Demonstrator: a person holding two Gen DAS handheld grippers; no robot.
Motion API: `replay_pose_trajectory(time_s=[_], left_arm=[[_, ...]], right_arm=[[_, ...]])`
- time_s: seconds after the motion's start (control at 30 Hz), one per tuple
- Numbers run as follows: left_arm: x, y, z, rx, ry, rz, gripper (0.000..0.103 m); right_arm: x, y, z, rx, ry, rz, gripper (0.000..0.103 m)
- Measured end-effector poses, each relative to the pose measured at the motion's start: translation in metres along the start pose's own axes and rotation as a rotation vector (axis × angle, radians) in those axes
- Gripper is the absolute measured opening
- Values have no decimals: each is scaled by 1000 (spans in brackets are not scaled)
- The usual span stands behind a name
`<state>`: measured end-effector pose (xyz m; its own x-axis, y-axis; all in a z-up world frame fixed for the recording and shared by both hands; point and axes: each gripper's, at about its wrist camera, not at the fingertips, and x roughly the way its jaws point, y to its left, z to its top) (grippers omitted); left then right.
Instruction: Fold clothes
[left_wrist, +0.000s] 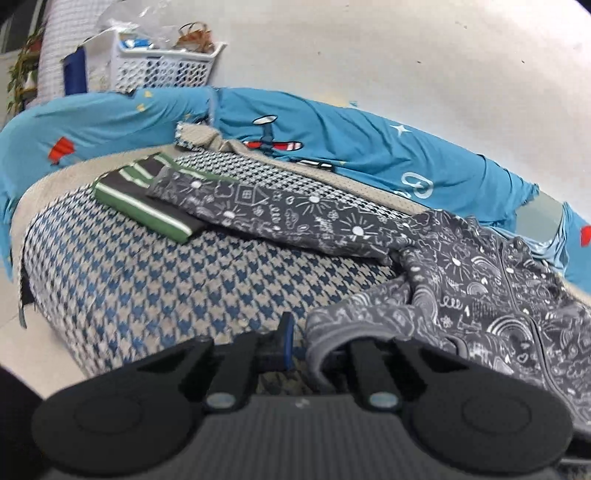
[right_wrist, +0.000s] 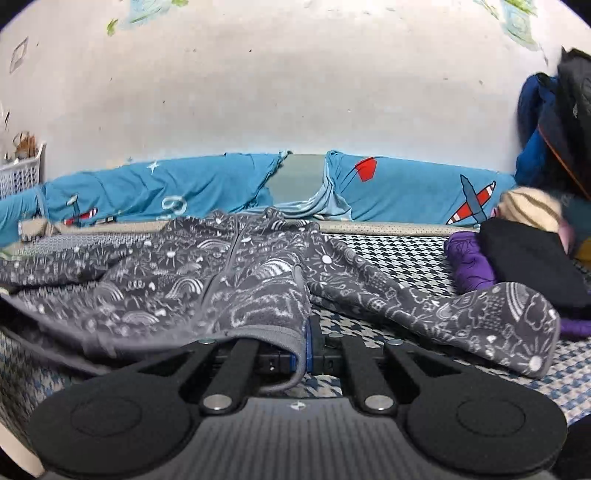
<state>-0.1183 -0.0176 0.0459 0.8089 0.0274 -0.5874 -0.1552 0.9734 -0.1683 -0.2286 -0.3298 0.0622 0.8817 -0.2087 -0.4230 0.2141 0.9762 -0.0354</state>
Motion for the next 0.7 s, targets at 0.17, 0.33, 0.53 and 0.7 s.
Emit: replay_pose_trajectory(time_s=[0.17,0.33,0.53,0.7], left_arm=[[-3,5,-9,-25,52,29,12],[-3,2,-17,0,106,40,23],[-12,-10,-19,107,81,42,46],[-22,-11,-32,151,100,57,50]], right_arm=[[-2,4,-11,-46,75,19,6],[15,2,-22,-53,213,32,7],[21,-5,-24,-5,274,28,22],[13,-1,-26,-30,293,42,30]])
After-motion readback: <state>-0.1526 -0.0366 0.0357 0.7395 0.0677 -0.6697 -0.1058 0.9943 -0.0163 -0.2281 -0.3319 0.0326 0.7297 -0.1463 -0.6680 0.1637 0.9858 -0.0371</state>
